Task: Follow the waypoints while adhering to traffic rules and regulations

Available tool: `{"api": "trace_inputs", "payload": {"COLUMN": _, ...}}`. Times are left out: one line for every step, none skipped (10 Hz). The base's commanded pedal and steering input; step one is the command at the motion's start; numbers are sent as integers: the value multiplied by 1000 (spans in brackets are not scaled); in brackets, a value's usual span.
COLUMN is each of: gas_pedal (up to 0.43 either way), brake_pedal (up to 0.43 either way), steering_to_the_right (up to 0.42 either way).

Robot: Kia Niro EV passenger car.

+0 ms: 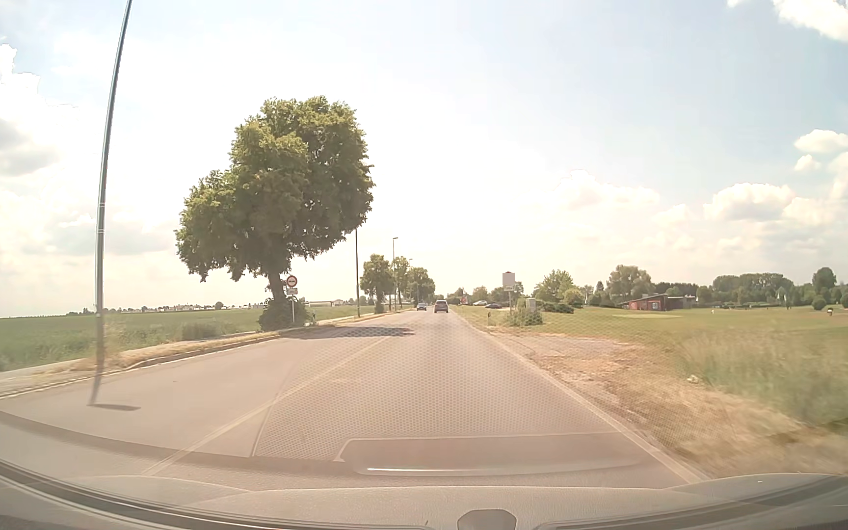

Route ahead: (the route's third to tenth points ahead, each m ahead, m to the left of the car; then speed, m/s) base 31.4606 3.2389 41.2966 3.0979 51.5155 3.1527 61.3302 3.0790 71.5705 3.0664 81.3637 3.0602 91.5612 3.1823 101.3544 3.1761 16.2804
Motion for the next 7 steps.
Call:
{"api": "trace_inputs", "payload": {"gas_pedal": 177, "brake_pedal": 0, "steering_to_the_right": -4}}
{"api": "trace_inputs", "payload": {"gas_pedal": 177, "brake_pedal": 0, "steering_to_the_right": -4}}
{"api": "trace_inputs", "payload": {"gas_pedal": 177, "brake_pedal": 0, "steering_to_the_right": -4}}
{"api": "trace_inputs", "payload": {"gas_pedal": 169, "brake_pedal": 0, "steering_to_the_right": -5}}
{"api": "trace_inputs", "payload": {"gas_pedal": 169, "brake_pedal": 0, "steering_to_the_right": -6}}
{"api": "trace_inputs", "payload": {"gas_pedal": 157, "brake_pedal": 0, "steering_to_the_right": -6}}
{"api": "trace_inputs", "payload": {"gas_pedal": 157, "brake_pedal": 0, "steering_to_the_right": -6}}
